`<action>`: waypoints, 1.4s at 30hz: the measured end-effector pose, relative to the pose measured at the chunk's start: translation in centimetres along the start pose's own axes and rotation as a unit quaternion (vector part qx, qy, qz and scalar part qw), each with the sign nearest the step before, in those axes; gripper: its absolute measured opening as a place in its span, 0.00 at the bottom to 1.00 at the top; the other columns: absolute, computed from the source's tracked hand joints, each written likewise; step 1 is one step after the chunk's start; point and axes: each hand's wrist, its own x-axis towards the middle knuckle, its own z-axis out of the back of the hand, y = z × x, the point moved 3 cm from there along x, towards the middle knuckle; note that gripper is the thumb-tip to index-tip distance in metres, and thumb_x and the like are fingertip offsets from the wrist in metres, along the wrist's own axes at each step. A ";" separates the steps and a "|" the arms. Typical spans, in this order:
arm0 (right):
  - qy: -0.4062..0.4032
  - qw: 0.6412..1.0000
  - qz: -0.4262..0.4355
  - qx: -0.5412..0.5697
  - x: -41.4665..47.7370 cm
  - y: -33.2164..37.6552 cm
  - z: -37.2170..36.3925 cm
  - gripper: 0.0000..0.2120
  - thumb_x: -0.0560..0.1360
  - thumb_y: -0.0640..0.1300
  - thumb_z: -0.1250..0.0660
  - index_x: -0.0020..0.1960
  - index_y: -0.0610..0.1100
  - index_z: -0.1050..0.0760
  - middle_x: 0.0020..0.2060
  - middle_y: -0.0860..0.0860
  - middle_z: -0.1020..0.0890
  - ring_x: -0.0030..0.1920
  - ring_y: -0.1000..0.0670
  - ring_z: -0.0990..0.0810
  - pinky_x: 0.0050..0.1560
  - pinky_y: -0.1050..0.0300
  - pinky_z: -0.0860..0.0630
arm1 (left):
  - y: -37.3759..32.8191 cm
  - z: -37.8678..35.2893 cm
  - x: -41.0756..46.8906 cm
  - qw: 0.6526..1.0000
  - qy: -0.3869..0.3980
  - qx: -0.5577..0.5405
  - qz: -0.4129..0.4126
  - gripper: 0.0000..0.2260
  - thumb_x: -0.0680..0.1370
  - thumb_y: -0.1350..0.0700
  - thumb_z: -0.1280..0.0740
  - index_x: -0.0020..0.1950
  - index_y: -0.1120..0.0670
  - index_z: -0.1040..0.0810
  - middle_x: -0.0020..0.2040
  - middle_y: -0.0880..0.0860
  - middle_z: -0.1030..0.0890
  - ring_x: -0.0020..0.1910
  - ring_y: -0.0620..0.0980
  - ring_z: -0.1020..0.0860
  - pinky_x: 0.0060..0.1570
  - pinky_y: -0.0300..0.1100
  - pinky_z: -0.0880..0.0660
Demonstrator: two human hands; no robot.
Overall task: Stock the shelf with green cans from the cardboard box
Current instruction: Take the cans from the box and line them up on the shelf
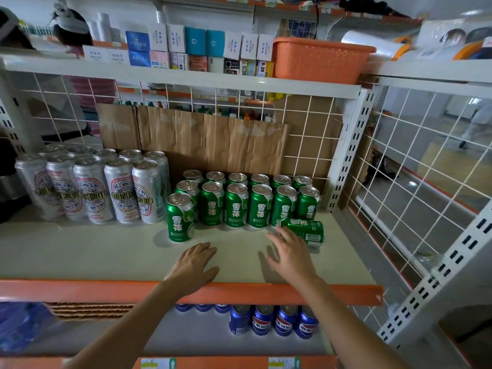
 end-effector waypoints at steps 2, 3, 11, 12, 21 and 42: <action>-0.001 0.999 -0.021 -0.027 0.6 -1.9 1.0 0.28 0.77 0.51 0.37 0.74 0.48 0.39 0.75 0.47 0.41 0.75 0.46 0.44 0.74 0.49 0.49 | 0.0 -0.1 0.0 1.000 0.003 -0.003 0.000 0.46 0.60 0.31 0.60 0.75 0.47 0.42 0.76 0.48 0.45 0.75 0.47 0.46 0.72 0.41 0.51; -0.002 0.999 -0.034 -0.040 0.8 -2.8 1.4 0.29 0.77 0.51 0.37 0.74 0.48 0.41 0.75 0.47 0.42 0.75 0.46 0.44 0.74 0.49 0.49 | 0.1 -0.1 0.1 1.000 0.003 -0.005 0.000 0.45 0.61 0.31 0.59 0.75 0.47 0.42 0.76 0.48 0.44 0.75 0.48 0.46 0.72 0.42 0.51; 0.050 0.986 -0.119 -0.107 1.9 -8.3 2.3 0.41 0.72 0.59 0.32 0.77 0.48 0.49 0.75 0.48 0.42 0.74 0.46 0.43 0.72 0.48 0.43 | 0.2 0.0 0.0 1.000 -0.008 -0.028 0.003 0.45 0.60 0.31 0.57 0.74 0.47 0.39 0.75 0.47 0.42 0.74 0.48 0.44 0.72 0.41 0.49; 0.057 0.985 -0.122 -0.107 2.0 -8.6 2.3 0.42 0.71 0.59 0.32 0.77 0.48 0.49 0.75 0.48 0.41 0.74 0.46 0.43 0.72 0.47 0.42 | 0.2 0.0 0.0 1.000 -0.009 -0.029 0.003 0.45 0.60 0.31 0.57 0.74 0.47 0.39 0.75 0.47 0.42 0.74 0.48 0.44 0.72 0.41 0.49; 0.062 0.985 -0.126 -0.104 2.7 -8.9 1.6 0.39 0.70 0.55 0.29 0.74 0.47 0.44 0.68 0.46 0.33 0.66 0.45 0.32 0.64 0.50 0.31 | 0.0 0.1 -0.1 1.000 -0.014 -0.021 -0.002 0.44 0.61 0.31 0.58 0.74 0.47 0.39 0.75 0.47 0.42 0.74 0.48 0.44 0.71 0.41 0.49; -0.162 0.983 -0.083 0.019 0.2 0.3 4.3 0.36 0.53 0.55 0.19 0.57 0.44 0.25 0.47 0.46 0.21 0.45 0.45 0.22 0.41 0.53 0.24 | -4.6 4.0 -0.5 0.959 -0.129 -0.249 -0.046 0.43 0.64 0.26 0.43 0.74 0.46 0.42 0.70 0.45 0.35 0.67 0.44 0.36 0.65 0.44 0.36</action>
